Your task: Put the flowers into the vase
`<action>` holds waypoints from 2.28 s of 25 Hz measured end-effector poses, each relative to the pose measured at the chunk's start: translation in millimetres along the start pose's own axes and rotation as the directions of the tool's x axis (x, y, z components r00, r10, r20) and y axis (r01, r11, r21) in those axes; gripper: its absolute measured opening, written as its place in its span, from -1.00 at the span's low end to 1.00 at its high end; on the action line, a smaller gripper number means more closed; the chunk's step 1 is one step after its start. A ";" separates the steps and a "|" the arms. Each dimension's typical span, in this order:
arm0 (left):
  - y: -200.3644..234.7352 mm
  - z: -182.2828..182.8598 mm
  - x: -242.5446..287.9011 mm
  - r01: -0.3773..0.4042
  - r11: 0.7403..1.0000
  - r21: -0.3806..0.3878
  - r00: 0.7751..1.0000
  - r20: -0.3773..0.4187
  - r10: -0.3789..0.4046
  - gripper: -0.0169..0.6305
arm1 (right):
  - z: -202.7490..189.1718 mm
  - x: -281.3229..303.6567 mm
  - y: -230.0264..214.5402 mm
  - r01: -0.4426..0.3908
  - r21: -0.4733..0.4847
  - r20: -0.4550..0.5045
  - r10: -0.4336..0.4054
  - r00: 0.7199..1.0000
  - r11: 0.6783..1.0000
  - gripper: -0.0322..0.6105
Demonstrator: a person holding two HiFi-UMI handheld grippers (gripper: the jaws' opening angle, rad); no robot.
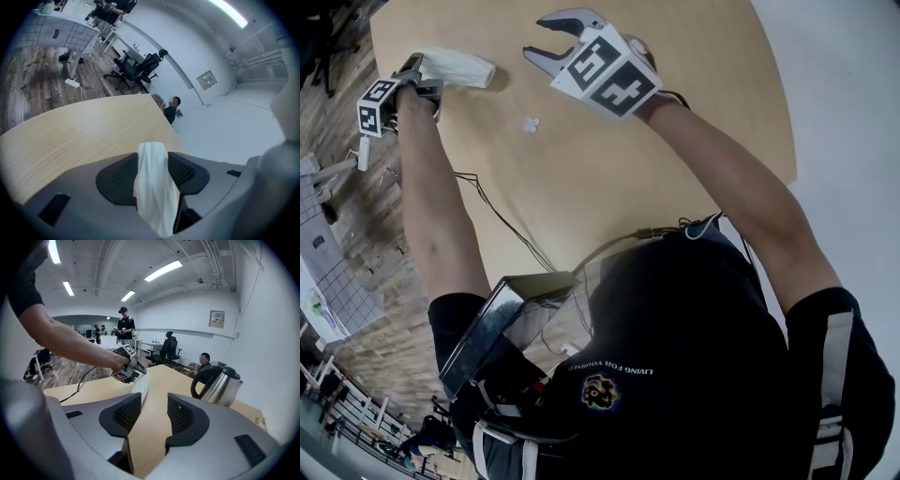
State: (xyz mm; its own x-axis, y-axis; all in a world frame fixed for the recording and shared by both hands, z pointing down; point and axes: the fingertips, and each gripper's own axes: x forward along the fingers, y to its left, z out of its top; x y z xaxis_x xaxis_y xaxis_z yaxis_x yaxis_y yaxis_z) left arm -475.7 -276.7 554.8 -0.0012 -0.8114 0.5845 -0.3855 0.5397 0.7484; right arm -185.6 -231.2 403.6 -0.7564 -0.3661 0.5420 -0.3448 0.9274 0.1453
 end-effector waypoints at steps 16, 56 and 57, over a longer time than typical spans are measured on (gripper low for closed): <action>-20.6 4.0 -12.8 0.043 0.998 0.041 0.999 0.025 -0.044 -0.35 | 7.1 -14.1 1.1 0.015 -0.010 0.027 -0.015 1.000 1.000 -0.39; -74.4 12.9 -40.5 0.049 0.934 0.353 0.992 0.094 -0.087 -0.37 | 1.7 -34.0 -3.5 0.042 -0.030 0.037 -0.040 0.999 0.999 -0.39; -76.5 13.5 -41.7 0.048 0.928 0.369 0.991 0.099 -0.091 -0.37 | 1.3 -34.5 -3.5 0.043 -0.030 0.034 -0.042 0.999 0.999 -0.39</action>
State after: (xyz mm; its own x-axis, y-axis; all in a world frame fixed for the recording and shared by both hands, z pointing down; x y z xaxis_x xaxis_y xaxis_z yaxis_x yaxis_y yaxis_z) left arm -458.6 -287.2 468.9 -0.0575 -0.8753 0.4802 -0.6984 0.3790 0.6071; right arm -159.1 -221.9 383.3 -0.7601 -0.4069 0.5067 -0.3600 0.9128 0.1929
